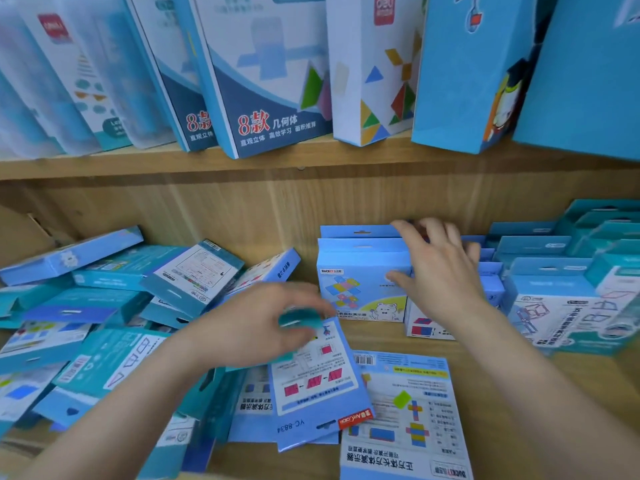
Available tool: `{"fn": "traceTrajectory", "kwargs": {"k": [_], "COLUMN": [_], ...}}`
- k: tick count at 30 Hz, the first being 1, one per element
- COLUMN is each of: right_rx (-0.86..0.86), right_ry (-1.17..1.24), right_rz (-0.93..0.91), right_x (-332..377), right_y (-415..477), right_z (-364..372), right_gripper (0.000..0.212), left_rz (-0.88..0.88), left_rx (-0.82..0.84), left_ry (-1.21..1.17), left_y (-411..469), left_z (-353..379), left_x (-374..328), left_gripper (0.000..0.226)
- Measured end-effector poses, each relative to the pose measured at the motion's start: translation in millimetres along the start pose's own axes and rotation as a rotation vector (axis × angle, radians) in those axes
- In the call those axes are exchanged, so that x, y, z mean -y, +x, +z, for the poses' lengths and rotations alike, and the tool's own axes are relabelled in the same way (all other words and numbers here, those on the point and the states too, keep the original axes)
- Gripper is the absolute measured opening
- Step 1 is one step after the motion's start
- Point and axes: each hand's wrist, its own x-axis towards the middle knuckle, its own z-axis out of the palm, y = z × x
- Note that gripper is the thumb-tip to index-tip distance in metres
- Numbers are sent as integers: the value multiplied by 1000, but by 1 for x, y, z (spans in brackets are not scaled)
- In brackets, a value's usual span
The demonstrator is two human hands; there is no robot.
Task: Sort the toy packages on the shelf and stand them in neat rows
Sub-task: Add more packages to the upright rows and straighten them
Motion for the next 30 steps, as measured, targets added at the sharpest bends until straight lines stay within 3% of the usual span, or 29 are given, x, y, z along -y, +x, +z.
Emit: {"fn": "traceTrajectory", "kwargs": {"k": [3, 6, 12, 21, 30], "right_rx": [-5, 67, 148, -20, 21], "right_ry": [18, 64, 177, 55, -53], "right_rz": [12, 19, -24, -84, -28], "right_x": [-6, -16, -39, -54, -49], "right_y": [0, 0, -7, -10, -8], "right_z": [-6, -10, -18, -9, -7], "right_gripper": [68, 65, 62, 16, 17], "left_rz": [-72, -214, -291, -325, -366], "left_rx": [-280, -262, -313, -365, -407], "left_ry": [-26, 177, 351, 268, 183], "left_y": [34, 71, 109, 114, 113], "left_z": [3, 15, 26, 25, 28], "left_x": [-2, -1, -5, -9, -10], "left_gripper": [58, 80, 70, 72, 75]}}
